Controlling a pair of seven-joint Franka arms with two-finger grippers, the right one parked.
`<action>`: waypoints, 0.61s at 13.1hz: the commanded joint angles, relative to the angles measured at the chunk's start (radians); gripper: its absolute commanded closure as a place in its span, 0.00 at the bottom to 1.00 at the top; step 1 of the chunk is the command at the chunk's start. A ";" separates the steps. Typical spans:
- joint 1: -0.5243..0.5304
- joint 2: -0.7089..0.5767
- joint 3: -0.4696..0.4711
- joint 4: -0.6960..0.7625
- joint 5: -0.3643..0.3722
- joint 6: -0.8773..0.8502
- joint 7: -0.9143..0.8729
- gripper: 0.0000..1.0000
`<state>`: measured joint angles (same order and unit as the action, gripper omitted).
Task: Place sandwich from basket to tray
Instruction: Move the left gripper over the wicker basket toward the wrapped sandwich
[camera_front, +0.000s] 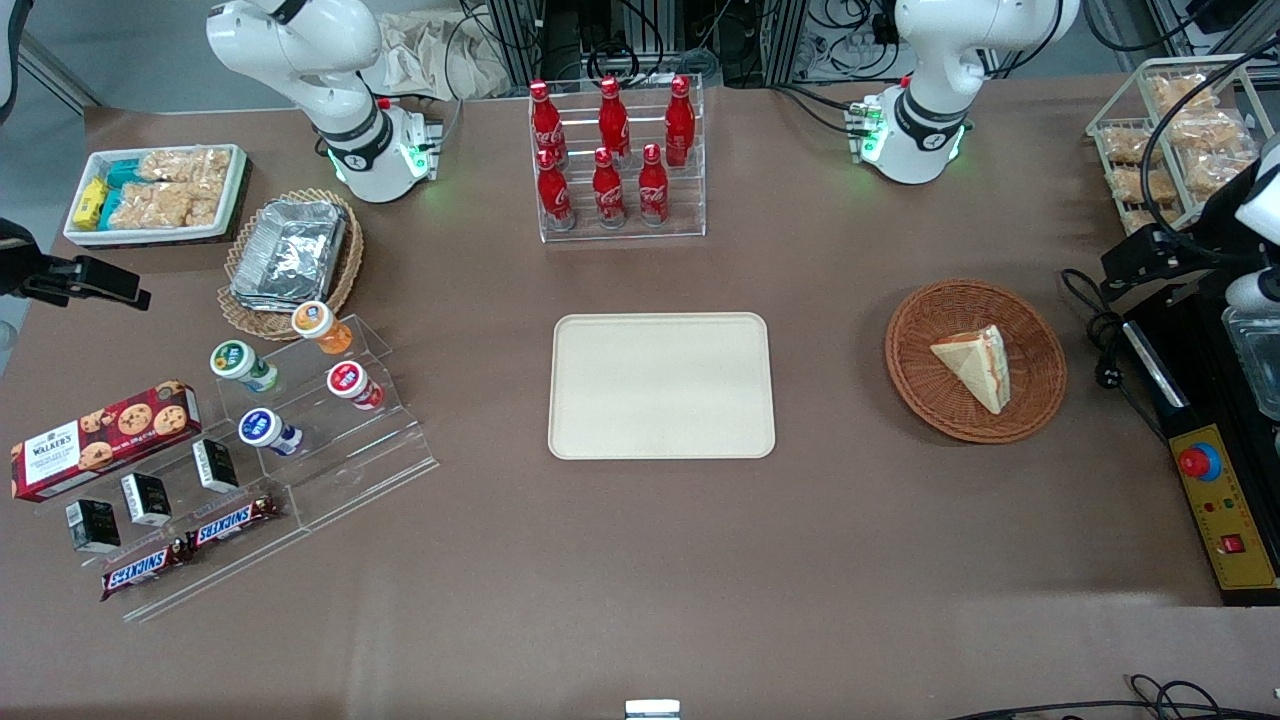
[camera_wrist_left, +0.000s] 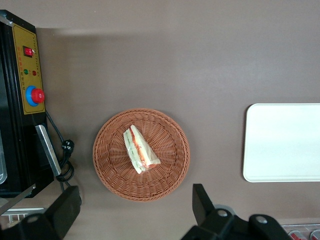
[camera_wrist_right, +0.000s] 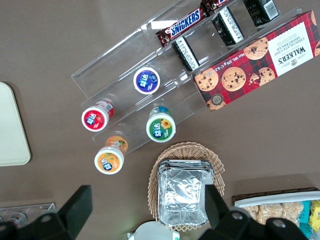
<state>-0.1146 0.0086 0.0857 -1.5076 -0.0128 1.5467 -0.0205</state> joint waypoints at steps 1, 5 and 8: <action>0.004 0.002 -0.006 0.023 0.002 -0.022 -0.012 0.00; 0.004 0.001 -0.004 0.011 -0.004 -0.052 -0.054 0.00; 0.006 -0.004 0.012 -0.029 0.000 -0.050 -0.208 0.00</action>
<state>-0.1145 0.0095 0.0878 -1.5139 -0.0140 1.5008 -0.1495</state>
